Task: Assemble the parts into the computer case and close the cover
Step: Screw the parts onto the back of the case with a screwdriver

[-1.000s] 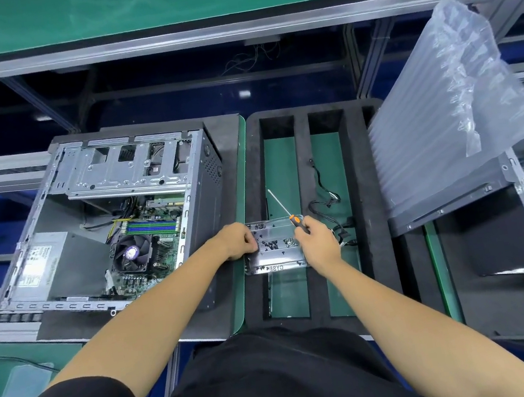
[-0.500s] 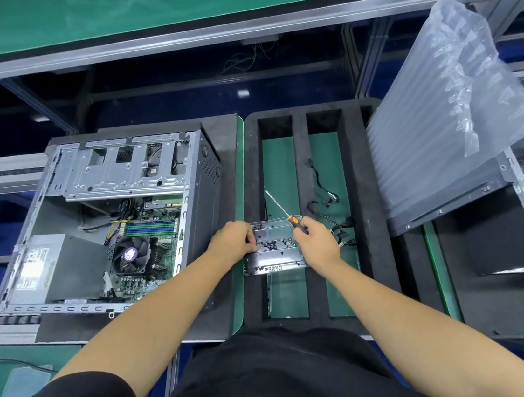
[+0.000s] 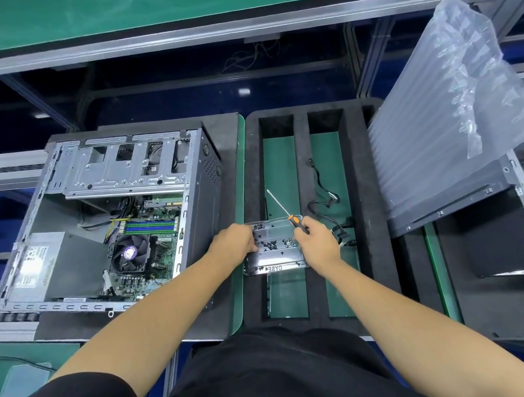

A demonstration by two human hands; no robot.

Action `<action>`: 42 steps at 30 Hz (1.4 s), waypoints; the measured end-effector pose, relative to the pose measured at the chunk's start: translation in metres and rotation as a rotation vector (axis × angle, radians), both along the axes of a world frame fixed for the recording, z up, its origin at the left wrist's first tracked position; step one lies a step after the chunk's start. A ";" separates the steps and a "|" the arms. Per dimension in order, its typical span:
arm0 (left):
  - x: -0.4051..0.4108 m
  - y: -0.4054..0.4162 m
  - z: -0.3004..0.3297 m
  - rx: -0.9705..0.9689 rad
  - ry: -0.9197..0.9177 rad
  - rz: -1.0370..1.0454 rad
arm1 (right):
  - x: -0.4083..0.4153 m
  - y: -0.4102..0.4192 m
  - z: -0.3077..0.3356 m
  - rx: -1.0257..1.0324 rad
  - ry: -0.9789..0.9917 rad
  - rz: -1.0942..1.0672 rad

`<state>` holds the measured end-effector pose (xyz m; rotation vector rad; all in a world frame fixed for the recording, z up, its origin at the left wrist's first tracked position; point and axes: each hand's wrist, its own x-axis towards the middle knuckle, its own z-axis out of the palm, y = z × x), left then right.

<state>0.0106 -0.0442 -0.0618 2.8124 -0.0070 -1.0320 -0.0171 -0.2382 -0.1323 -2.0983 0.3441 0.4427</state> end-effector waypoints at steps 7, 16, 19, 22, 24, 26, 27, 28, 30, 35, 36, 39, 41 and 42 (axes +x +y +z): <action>0.007 0.008 -0.008 -0.268 -0.057 0.151 | 0.000 0.000 0.002 0.005 0.000 -0.005; 0.005 0.006 -0.019 -0.375 0.138 0.222 | 0.002 -0.002 0.005 0.065 0.007 -0.041; 0.006 0.006 -0.022 -0.369 0.138 0.179 | 0.002 -0.002 0.005 0.070 0.003 -0.044; 0.007 0.006 -0.025 -0.422 0.149 0.217 | 0.002 -0.004 0.004 0.073 0.009 -0.045; 0.008 0.006 -0.026 -0.429 0.117 0.218 | 0.003 -0.005 0.004 0.067 0.007 -0.039; 0.007 0.003 -0.027 -0.402 0.063 0.156 | 0.003 -0.005 0.005 0.052 0.001 -0.024; 0.006 0.001 -0.028 -0.391 0.035 0.125 | 0.003 -0.004 0.005 0.043 -0.001 -0.018; 0.006 -0.002 -0.028 -0.392 0.008 0.104 | 0.003 -0.004 0.005 0.039 -0.001 -0.015; 0.004 -0.005 -0.028 -0.439 -0.049 0.070 | 0.003 -0.005 0.004 0.040 0.000 -0.019; 0.002 -0.014 -0.032 -0.509 -0.129 -0.085 | 0.006 -0.007 0.001 0.050 0.008 -0.039; 0.003 -0.017 -0.034 -0.498 -0.144 -0.110 | 0.007 -0.007 0.000 0.048 0.008 -0.038; 0.006 -0.022 -0.040 -0.467 -0.150 -0.159 | 0.006 -0.007 0.000 0.044 0.007 -0.033; 0.007 -0.023 -0.043 -0.451 -0.140 -0.184 | 0.006 -0.007 -0.001 0.041 0.006 -0.037; 0.007 -0.023 -0.044 -0.450 -0.138 -0.193 | 0.006 -0.007 -0.001 0.041 0.005 -0.038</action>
